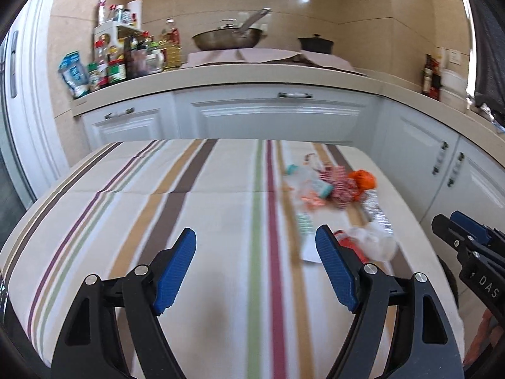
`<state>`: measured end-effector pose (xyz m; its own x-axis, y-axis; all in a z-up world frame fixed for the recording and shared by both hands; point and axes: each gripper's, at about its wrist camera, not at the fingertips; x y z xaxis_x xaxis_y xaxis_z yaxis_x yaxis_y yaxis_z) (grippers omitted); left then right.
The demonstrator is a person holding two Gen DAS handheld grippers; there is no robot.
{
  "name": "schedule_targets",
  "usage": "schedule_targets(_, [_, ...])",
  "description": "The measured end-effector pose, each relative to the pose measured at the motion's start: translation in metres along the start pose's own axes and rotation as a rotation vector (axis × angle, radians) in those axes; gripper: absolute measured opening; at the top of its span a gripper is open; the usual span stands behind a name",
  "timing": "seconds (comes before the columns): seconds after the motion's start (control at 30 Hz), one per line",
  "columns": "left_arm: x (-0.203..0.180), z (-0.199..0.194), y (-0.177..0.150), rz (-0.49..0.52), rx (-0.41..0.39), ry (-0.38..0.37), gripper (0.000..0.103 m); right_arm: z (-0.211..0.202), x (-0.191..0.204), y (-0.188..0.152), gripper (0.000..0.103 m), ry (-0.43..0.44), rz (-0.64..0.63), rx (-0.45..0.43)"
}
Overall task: Collect trash
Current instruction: 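Return to the table and grasp the white tissue with the right tool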
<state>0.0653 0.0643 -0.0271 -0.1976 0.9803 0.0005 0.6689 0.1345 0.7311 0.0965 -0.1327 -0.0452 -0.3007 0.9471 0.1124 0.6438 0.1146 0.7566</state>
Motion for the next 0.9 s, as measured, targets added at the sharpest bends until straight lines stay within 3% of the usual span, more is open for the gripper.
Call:
schedule_targets(0.57, [0.035, 0.023, 0.000, -0.053, 0.058, -0.015, 0.076, 0.063, 0.036, 0.011, 0.043, 0.008, -0.031, 0.192])
schedule_targets(0.77, [0.037, 0.026, -0.001, -0.057, 0.068, -0.025, 0.076, 0.071, 0.037, 0.010, 0.021, 0.036, -0.036, 0.240])
schedule_targets(0.9, [0.037, 0.028, 0.000, -0.060, 0.073, -0.030, 0.076, 0.070, 0.038, 0.010, 0.015, 0.038, -0.039, 0.230])
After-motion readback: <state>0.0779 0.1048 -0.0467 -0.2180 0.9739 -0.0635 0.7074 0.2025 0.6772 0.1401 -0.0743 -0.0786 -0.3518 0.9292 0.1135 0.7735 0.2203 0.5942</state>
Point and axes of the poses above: each gripper's, at about its wrist camera, not at the fingertips, and z roughly the way its jaws point, x to its left, y to its top, and after that the axes turned 9 degrees about x, right-handed
